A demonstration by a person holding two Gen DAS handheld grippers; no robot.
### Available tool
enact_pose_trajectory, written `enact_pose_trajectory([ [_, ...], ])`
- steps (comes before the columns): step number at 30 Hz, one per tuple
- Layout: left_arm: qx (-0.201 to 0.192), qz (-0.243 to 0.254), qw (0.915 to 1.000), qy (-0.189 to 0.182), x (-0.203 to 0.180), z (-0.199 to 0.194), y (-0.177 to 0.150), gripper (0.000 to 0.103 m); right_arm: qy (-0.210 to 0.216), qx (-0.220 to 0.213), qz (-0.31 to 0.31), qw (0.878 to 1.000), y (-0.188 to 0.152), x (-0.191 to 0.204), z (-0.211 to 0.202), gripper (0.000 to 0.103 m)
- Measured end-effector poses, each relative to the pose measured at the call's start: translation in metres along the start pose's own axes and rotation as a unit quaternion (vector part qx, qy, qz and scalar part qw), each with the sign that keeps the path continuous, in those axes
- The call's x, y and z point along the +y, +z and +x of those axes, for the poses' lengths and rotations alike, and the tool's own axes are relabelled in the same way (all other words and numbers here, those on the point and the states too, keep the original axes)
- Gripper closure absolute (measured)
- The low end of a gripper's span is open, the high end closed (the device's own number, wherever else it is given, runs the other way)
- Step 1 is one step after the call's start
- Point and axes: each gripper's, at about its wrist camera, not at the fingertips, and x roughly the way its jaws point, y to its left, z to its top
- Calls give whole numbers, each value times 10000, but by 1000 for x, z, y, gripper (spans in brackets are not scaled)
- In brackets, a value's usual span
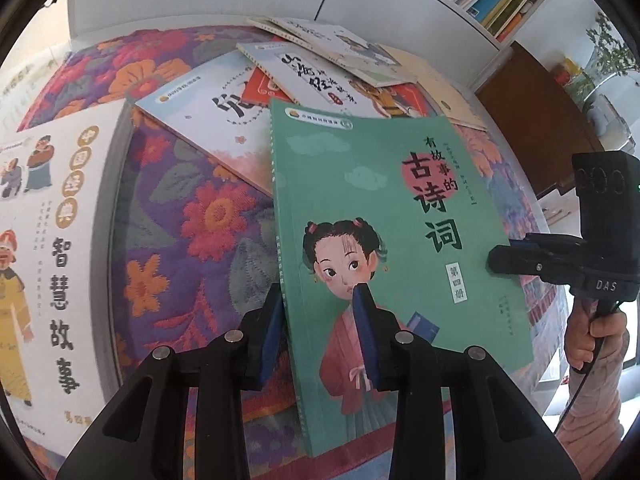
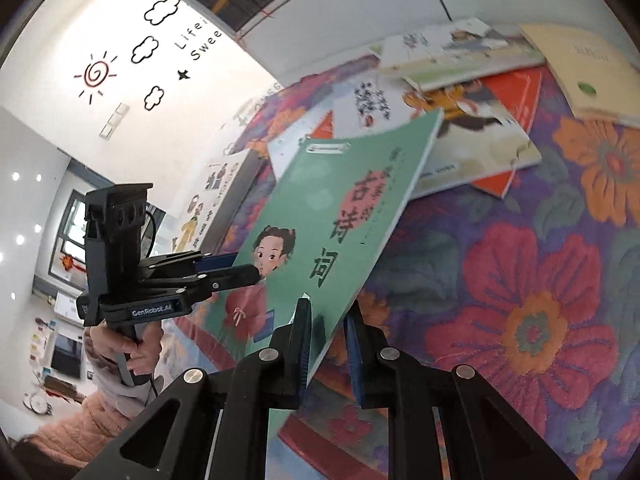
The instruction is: Organize books
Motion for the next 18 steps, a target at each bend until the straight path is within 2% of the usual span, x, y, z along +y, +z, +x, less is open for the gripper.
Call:
enact_pose_trajectory([
  [18, -357, 162, 9992, -93, 2, -47, 1, 72, -263, -261, -535, 9979, 1, 51, -17, 86],
])
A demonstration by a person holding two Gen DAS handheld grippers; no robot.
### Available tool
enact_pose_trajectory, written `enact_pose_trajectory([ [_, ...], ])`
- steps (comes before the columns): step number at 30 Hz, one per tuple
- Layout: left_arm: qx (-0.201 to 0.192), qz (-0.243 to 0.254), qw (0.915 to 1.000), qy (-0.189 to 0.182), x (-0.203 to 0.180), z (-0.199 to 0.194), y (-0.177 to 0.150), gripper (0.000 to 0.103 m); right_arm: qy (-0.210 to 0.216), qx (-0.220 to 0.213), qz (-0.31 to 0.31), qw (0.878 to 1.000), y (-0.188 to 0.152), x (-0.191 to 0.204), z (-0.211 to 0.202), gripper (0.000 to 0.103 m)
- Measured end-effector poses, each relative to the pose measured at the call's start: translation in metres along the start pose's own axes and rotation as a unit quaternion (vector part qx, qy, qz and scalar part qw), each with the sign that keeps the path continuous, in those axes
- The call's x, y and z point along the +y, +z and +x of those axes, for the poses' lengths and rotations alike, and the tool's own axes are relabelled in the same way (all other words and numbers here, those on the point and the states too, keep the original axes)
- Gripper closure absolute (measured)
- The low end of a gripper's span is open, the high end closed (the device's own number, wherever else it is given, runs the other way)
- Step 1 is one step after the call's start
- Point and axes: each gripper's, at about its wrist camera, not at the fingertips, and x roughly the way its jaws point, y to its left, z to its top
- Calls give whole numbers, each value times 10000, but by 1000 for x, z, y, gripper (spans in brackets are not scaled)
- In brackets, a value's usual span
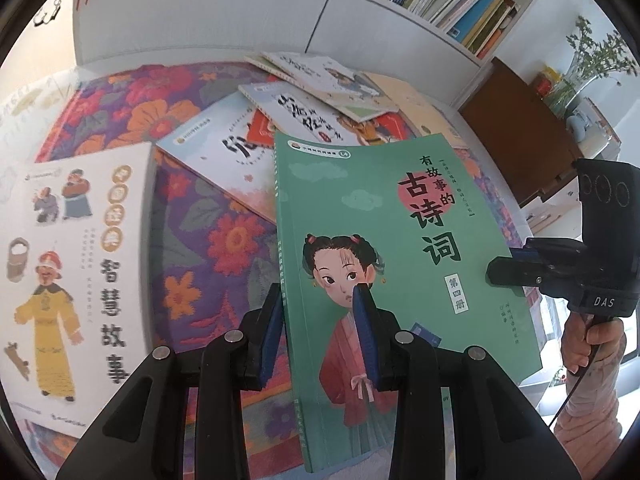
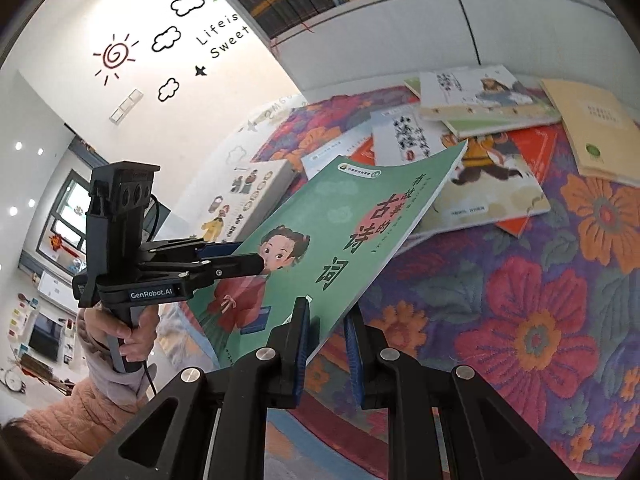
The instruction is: Organize books
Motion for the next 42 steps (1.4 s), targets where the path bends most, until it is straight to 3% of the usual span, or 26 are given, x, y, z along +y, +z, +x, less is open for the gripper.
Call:
enact_pose_trajectory([
  [14, -528, -161, 9981, 289, 41, -66, 5, 72, 147, -132, -540, 9983, 28, 49, 8, 86],
  [19, -708, -392, 9958, 419, 70, -90, 6, 72, 253, -75, -745, 9969, 35, 53, 26, 86],
  [25, -866, -718, 9919, 594, 109, -112, 3, 72, 392, -69, -1061, 9936, 58, 89, 55, 86],
  [33, -835, -1156, 9867, 775, 159, -114, -6, 72, 616, 113, -1187, 9909, 74, 113, 109, 86],
  [42, -548, -1497, 9834, 870, 197, -89, -17, 72, 645, 392, -1133, 9907, 76, 118, 163, 86],
])
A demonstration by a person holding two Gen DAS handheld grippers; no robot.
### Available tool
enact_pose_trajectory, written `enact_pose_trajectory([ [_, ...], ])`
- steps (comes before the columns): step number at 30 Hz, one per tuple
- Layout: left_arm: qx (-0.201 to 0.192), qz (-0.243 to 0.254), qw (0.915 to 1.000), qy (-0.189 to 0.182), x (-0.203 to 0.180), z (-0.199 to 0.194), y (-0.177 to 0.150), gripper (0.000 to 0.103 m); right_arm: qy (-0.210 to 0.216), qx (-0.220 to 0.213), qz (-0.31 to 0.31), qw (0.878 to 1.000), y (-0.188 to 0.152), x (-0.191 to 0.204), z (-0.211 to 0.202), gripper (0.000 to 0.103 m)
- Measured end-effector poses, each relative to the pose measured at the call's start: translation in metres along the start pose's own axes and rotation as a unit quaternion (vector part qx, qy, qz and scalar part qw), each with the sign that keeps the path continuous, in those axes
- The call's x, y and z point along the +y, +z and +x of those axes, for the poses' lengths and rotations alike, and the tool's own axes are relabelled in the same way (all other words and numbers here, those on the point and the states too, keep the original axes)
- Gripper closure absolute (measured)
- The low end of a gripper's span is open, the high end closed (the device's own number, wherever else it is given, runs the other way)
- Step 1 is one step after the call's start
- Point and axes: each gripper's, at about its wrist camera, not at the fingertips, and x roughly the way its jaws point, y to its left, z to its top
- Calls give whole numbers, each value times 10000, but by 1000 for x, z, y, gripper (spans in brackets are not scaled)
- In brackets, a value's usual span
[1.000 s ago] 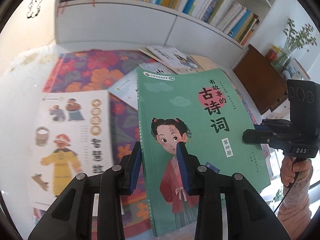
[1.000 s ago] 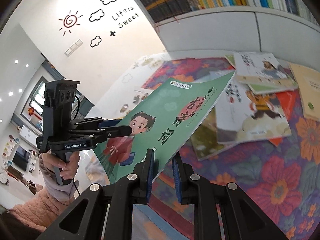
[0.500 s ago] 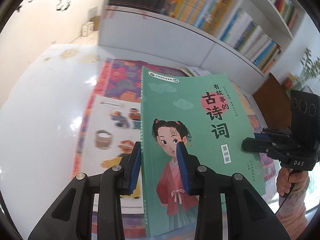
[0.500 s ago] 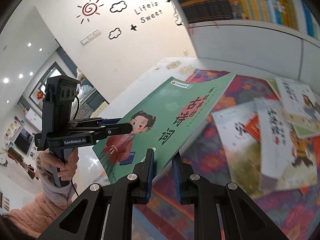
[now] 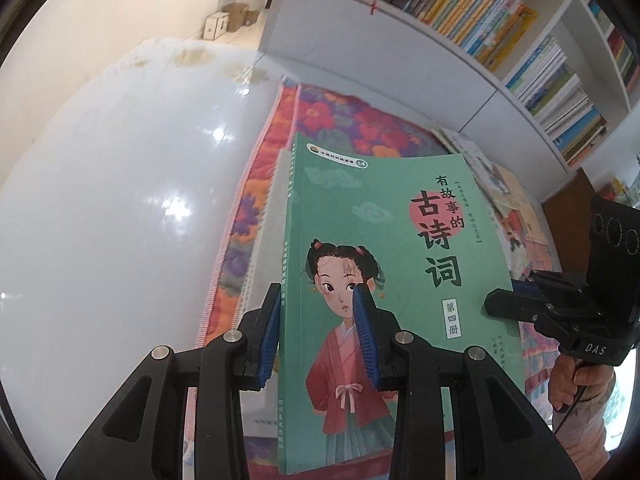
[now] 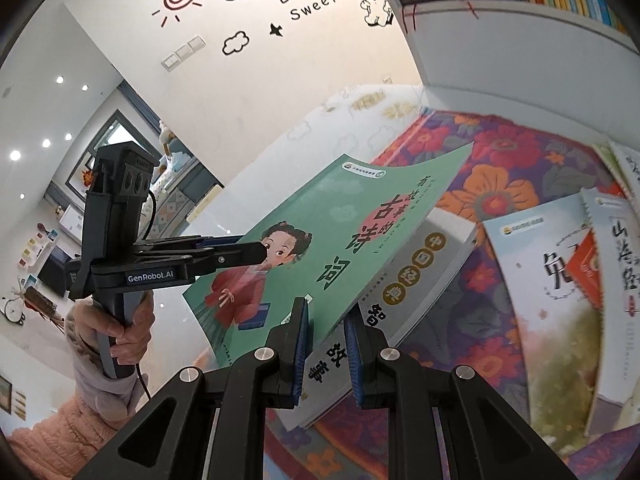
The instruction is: Organize books
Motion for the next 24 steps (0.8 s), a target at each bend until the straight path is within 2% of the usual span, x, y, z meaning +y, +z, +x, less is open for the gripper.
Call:
enact_pose_trajectory([
  [13, 212, 34, 9997, 134, 7, 19, -4, 72, -105, 245, 216, 9994, -12, -8, 27, 86],
  [24, 212, 147, 9981, 559, 2, 16, -5, 68, -189, 402, 415, 9981, -18, -12, 40, 83],
])
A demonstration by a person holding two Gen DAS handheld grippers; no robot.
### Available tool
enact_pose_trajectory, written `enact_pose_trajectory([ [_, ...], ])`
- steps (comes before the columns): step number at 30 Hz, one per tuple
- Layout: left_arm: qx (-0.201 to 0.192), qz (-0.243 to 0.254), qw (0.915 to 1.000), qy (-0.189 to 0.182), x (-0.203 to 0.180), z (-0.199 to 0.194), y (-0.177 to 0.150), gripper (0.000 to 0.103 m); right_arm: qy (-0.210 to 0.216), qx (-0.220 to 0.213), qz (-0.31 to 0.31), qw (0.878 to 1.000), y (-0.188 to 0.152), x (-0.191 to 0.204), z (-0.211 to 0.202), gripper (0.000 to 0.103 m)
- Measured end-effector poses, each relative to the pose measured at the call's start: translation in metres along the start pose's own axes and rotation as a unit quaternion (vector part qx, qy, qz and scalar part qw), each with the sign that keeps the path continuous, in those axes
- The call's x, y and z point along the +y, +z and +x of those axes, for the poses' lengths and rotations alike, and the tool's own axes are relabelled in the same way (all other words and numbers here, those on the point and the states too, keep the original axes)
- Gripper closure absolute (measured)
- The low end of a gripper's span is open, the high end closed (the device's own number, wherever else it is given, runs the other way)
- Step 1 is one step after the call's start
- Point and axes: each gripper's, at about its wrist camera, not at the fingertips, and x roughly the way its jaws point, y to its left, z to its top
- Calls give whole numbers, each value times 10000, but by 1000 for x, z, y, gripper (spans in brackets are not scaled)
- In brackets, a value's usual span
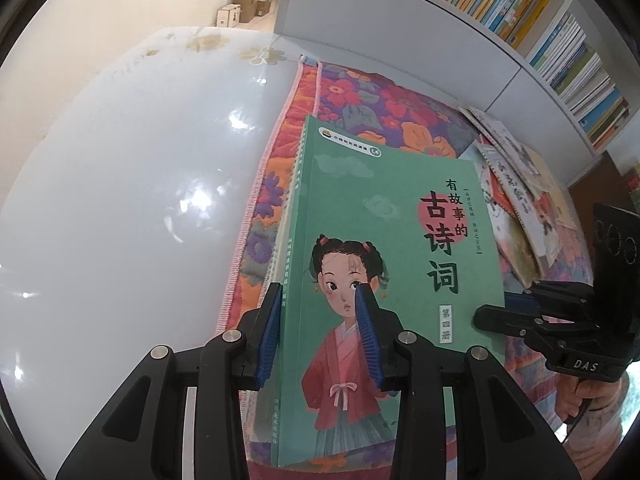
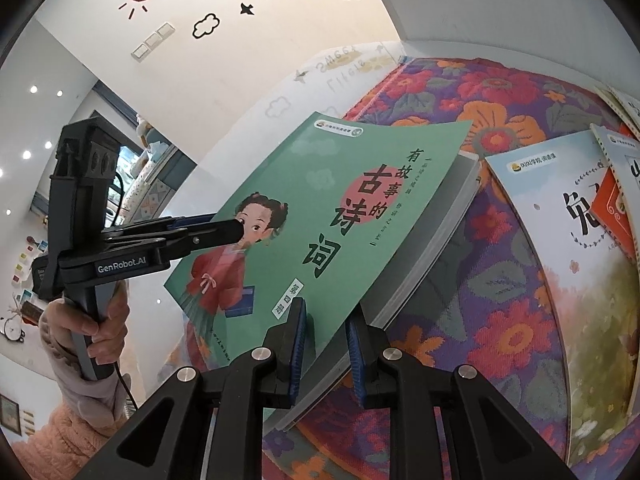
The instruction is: Organize books
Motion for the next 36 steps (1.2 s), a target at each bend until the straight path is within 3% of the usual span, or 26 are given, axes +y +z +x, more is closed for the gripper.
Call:
enact_pose_trajectory([
  [2, 30, -11, 9999, 149, 1, 1, 0, 67, -26, -12, 6, 10000, 1, 0, 1, 82],
  [14, 62, -83, 9999, 44, 6, 3, 4, 67, -112, -54, 89, 9999, -2, 6, 1, 75],
  [18, -75, -52, 9995, 296, 5, -3, 3, 66, -153, -14, 314, 9994, -1, 6, 0, 72],
  [22, -148, -13, 9994, 311, 0, -11, 2, 65, -309, 45, 377, 9988, -3, 7, -4, 67],
  [29, -377, 108, 9986, 359, -18, -30, 5, 65, -306, -6, 444, 9985, -9, 2, -21, 64],
  [36, -560, 405, 9974, 225, -61, -37, 11, 65, -388, -288, 548, 9973, -12, -19, -57, 64],
])
